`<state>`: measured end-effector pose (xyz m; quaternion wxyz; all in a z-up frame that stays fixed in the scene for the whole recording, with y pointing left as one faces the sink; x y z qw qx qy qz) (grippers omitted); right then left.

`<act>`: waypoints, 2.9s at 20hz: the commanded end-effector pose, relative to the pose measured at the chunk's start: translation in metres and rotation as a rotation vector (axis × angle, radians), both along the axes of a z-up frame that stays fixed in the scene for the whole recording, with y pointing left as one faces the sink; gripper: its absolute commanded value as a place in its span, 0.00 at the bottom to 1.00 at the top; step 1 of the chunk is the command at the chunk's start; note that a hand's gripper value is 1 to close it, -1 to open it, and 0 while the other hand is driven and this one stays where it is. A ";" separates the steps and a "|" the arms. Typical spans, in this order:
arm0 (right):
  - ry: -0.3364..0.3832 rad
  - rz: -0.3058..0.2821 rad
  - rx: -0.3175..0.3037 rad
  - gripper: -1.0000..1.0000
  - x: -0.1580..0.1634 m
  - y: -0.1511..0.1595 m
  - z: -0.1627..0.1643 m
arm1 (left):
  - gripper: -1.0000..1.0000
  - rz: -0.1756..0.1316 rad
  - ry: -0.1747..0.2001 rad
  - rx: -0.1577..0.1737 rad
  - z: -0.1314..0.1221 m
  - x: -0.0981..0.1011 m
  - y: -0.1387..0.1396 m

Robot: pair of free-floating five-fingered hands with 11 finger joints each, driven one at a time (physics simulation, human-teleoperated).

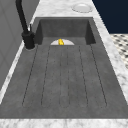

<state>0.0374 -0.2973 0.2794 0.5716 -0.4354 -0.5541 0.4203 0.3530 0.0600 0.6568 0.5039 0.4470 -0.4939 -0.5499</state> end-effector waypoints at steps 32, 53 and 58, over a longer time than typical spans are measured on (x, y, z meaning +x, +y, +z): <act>0.000 0.000 0.000 0.50 0.000 0.000 0.000 | 0.00 -0.080 -0.033 -0.047 -0.069 -0.096 0.062; 0.000 0.000 0.000 0.50 0.000 0.000 0.000 | 0.00 -0.333 -0.019 -0.058 -0.150 -0.107 0.066; 0.000 0.000 0.000 0.50 0.000 0.000 0.000 | 0.00 -0.400 -0.021 -0.065 -0.171 -0.107 0.066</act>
